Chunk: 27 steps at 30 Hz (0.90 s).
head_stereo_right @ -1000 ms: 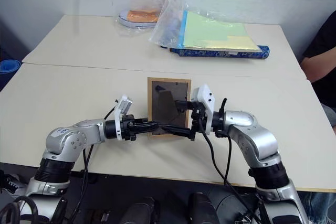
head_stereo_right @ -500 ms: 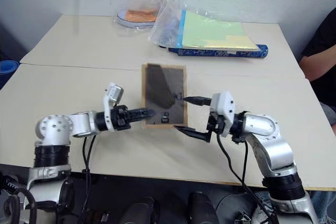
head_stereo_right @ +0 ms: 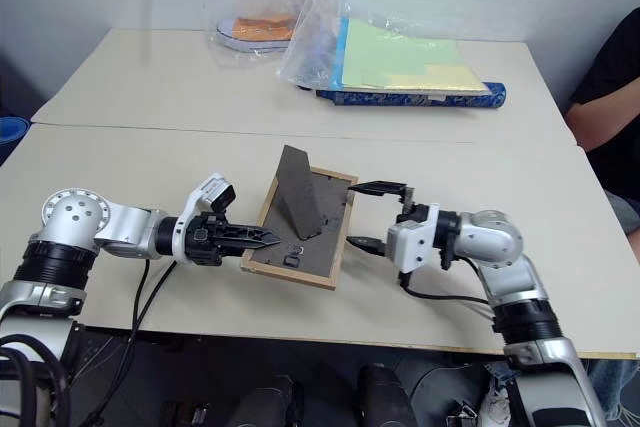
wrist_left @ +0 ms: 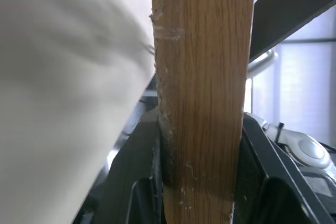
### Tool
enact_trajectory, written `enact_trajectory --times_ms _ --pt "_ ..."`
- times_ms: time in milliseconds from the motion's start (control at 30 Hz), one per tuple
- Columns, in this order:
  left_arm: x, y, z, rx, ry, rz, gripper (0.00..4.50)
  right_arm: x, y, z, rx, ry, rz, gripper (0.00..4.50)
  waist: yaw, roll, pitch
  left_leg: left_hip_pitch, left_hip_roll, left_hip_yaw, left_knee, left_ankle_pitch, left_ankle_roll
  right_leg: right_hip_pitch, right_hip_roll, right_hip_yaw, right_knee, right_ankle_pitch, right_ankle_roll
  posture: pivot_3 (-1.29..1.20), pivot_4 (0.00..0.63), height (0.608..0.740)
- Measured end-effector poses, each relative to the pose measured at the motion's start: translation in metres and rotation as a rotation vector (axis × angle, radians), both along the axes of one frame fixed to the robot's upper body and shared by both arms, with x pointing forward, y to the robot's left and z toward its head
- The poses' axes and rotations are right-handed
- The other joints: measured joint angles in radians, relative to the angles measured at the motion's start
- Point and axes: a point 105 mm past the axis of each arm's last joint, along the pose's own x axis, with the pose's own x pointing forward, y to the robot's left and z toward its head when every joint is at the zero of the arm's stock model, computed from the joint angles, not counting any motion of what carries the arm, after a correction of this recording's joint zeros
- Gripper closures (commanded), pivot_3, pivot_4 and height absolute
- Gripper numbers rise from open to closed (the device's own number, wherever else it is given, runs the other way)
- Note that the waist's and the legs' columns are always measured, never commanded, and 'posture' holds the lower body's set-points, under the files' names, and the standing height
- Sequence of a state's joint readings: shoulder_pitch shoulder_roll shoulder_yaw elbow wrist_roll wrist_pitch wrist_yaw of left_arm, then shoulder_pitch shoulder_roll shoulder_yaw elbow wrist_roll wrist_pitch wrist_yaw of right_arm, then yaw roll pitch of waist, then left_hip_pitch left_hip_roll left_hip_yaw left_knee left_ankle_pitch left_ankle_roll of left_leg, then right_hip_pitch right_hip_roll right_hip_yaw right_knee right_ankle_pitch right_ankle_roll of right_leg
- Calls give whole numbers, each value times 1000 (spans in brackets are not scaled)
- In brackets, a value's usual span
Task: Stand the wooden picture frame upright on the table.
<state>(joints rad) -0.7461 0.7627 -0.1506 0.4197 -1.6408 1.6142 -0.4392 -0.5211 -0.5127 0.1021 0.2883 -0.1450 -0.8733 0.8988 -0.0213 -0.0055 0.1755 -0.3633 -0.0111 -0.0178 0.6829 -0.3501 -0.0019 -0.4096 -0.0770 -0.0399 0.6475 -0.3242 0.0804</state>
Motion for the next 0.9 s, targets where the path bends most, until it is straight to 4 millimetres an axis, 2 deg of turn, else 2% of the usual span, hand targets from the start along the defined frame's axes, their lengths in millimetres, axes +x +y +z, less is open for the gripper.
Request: enact_trajectory --times_ms 67,333,400,467,567,667,733,767,833,900 --pt "-1 -2 -2 -5 27 -4 3228 1 8 1 12 -33 13 26 -4 0 0 -1 0 0 1 0 0 -1 0 0 0 0 0 0 150 740" --pt "-1 -3 8 -52 36 7 3228 0 15 0 55 -115 4 2466 -7 0 0 -3 0 -1 1 1 -1 -3 0 0 0 0 0 0 150 740" --pt "-2 -2 8 -57 47 15 3228 0 16 0 57 -140 -1 2586 -8 0 0 -3 0 0 1 1 -1 -3 0 0 0 0 0 0 150 740" --pt "0 -2 8 -58 41 28 2508 2 16 -2 67 -147 -13 2594 -8 0 0 -3 0 0 1 1 -1 -3 1 0 0 0 0 0 150 740" --pt "5 0 17 -83 -44 92 1726 6 16 -6 119 -115 -42 3077 -9 0 0 -3 0 0 1 1 -1 -4 0 1 0 0 0 0 150 740" --pt "9 12 29 -101 -177 218 805 6 17 -3 190 -57 -41 3146 -14 0 0 -3 0 -1 1 1 -1 -4 1 2 -2 0 0 0 150 740" --pt "12 31 34 -56 -285 327 769 7 17 0 232 14 -35 3146 -17 0 0 -3 0 -1 0 1 -1 -4 1 2 -2 0 0 0 150 740" --pt "12 50 32 6 -351 399 769 7 15 5 286 72 -33 3147 -22 1 1 -3 0 -1 -1 1 -1 -4 1 2 -3 0 0 0 150 740" --pt "13 70 26 71 -416 467 769 10 7 12 367 163 -42 3163 -19 3 2 -3 0 -1 -1 1 -1 -4 1 2 -3 0 0 0 150 740" --pt "11 81 23 116 -472 477 769 10 3 14 439 330 -24 3164 -8 3 2 -3 0 -2 0 1 -1 -3 1 1 -4 0 0 0 150 740"
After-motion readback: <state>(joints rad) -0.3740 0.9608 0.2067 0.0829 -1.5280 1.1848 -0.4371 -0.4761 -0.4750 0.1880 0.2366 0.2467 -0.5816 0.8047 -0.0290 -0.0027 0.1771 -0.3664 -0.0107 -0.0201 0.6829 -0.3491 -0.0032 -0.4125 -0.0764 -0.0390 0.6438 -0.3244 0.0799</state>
